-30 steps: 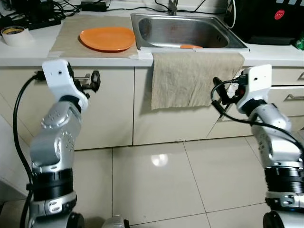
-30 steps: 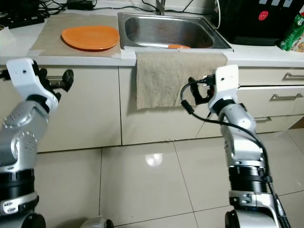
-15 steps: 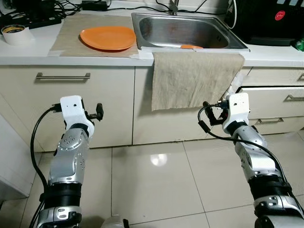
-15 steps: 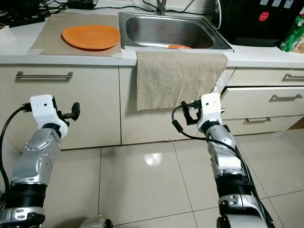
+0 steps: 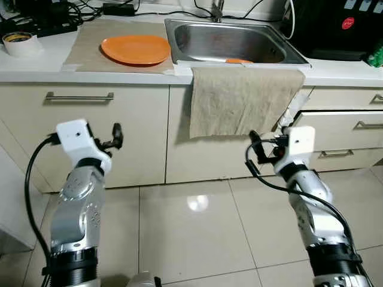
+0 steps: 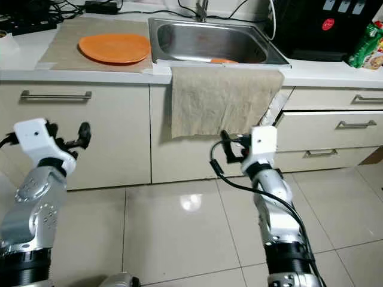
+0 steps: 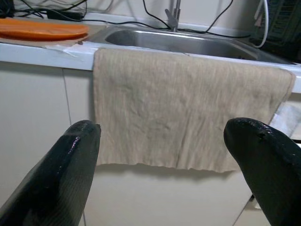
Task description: Kitchen organization
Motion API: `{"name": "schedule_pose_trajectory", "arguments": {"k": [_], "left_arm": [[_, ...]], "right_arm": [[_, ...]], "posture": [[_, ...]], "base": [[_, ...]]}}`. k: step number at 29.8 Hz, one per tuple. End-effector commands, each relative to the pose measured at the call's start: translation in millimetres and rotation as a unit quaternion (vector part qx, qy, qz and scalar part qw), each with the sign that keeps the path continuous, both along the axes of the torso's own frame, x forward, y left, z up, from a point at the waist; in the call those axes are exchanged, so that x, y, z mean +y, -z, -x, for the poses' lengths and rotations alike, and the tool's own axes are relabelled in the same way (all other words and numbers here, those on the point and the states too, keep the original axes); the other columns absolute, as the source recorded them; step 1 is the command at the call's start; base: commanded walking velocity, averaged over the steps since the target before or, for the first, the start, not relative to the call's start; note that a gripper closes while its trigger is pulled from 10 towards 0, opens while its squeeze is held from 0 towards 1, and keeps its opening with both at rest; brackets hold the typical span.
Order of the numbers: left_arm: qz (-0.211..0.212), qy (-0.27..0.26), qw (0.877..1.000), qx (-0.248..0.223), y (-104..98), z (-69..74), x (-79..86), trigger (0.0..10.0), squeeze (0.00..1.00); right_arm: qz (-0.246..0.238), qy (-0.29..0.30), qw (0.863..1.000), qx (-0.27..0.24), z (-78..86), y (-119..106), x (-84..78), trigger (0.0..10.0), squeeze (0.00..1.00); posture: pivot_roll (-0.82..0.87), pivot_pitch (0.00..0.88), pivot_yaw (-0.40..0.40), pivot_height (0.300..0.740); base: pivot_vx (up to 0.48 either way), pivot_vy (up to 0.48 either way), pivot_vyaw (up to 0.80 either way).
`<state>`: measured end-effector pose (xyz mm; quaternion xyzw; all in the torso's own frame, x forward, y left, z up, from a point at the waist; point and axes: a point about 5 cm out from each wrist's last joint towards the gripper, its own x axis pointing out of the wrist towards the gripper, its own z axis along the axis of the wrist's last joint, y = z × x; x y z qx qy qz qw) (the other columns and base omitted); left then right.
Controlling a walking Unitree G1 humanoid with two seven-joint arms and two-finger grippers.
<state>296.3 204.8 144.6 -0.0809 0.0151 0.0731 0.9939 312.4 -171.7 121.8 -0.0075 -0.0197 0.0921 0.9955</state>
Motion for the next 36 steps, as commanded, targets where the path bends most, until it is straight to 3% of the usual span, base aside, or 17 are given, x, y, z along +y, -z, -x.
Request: {"name": "schedule_pose_trajectory", "arguments": {"k": [1, 7, 9, 16, 25, 36], "left_arm": [[-0.009, -0.005, 1.000, -0.001, 1.6, 3.8, -0.8, 10.0, 0.00], [-0.025, -0.007, 1.000, -0.001, -3.5, 5.8, 2.4, 10.0, 0.00], [-0.008, 0.005, 1.000, -0.010, -9.5, 4.8, -0.6, 10.0, 0.00], [-0.018, 0.006, 0.999, -0.037, -20.9, 5.1, -7.3, 10.0, 0.00], [-0.022, 0.021, 0.998, -0.056, -27.7, 0.7, -31.4, 10.0, 0.00], [-0.029, 0.008, 0.997, -0.071, -35.2, -0.2, -34.7, 10.0, 0.00]], "right_arm": [[0.003, 0.005, 1.000, -0.008, 0.8, -3.4, -4.9, 10.0, 0.00], [0.010, -0.012, 1.000, -0.017, 3.0, -8.8, 1.7, 10.0, 0.00], [0.013, -0.019, 1.000, -0.015, 3.6, -9.6, 6.5, 10.0, 0.00], [0.040, -0.035, 0.998, -0.028, 3.8, -15.1, 13.1, 10.0, 0.00], [0.048, -0.027, 0.998, -0.033, -2.1, -19.3, 10.5, 10.0, 0.00], [0.041, -0.040, 0.998, -0.021, -6.0, -13.6, 20.2, 10.0, 0.00]], "posture": [[0.14, 0.024, -0.088, 0.740], [0.15, 0.020, -0.093, 0.740], [0.15, 0.027, -0.092, 0.740], [0.15, 0.033, -0.094, 0.740], [0.16, 0.003, -0.101, 0.740], [0.17, 0.000, -0.099, 0.740]], "base": [[0.000, 0.000, 0.00], [0.000, 0.000, 0.00], [0.000, 0.000, 0.00], [0.426, 0.000, 0.00], [0.443, 0.000, 0.00], [0.477, 0.000, 0.00]]}}
